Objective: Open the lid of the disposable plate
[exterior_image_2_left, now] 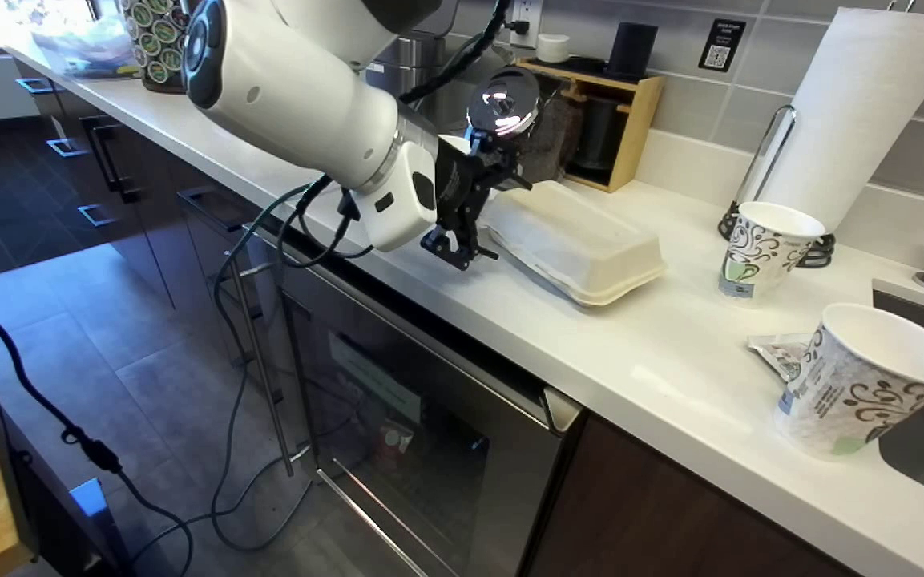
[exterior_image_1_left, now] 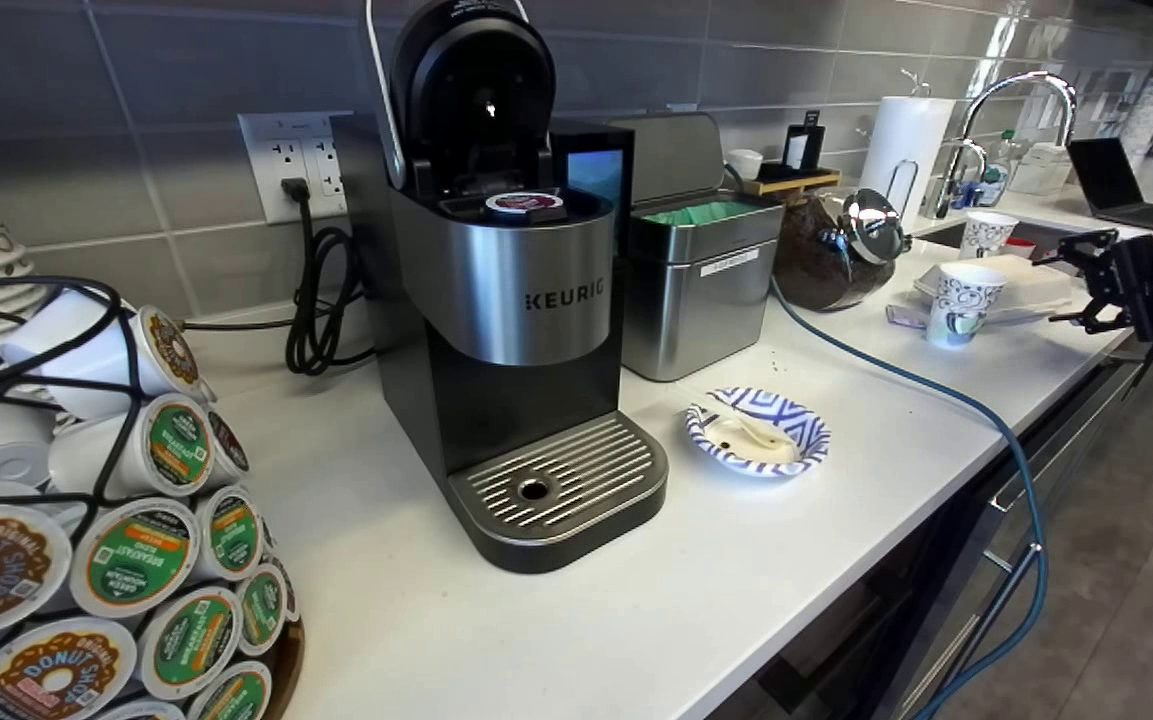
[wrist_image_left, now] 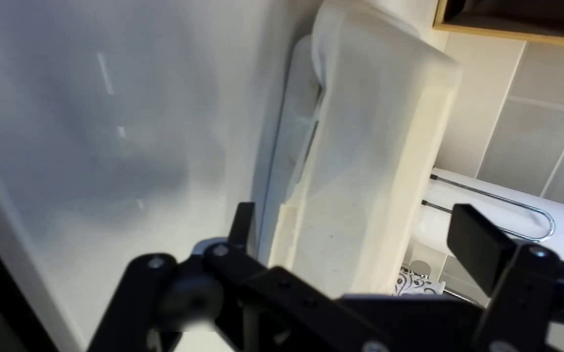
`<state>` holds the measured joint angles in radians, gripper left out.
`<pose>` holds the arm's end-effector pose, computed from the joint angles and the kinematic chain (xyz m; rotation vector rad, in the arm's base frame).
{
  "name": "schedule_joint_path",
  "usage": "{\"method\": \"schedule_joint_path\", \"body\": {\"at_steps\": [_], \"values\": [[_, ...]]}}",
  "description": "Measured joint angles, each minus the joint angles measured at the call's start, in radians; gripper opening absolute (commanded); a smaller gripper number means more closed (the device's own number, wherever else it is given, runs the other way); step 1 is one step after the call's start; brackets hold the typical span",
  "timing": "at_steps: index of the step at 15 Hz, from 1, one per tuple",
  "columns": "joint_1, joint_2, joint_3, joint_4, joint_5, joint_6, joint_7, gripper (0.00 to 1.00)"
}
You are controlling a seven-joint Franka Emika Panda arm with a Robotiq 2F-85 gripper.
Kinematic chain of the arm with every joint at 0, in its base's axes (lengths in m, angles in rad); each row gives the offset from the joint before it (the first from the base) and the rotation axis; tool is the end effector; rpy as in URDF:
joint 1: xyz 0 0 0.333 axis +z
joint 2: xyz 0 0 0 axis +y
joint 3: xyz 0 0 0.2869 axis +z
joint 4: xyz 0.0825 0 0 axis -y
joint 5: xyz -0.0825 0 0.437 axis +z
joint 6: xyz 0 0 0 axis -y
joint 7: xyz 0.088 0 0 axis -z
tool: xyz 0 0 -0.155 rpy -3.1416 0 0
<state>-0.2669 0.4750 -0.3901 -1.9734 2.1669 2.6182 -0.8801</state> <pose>0.5267 -0.4115 0.1536 -1.6091 1.7160 -1.0832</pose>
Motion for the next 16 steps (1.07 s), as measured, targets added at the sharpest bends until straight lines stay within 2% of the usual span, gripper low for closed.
{"method": "schedule_joint_path", "body": {"at_steps": [8,16], "values": [[0.017,0.071,0.002,0.103,0.007,0.105,0.072,1.00],[0.016,0.129,0.003,0.188,0.091,0.111,0.090,1.00]]}}
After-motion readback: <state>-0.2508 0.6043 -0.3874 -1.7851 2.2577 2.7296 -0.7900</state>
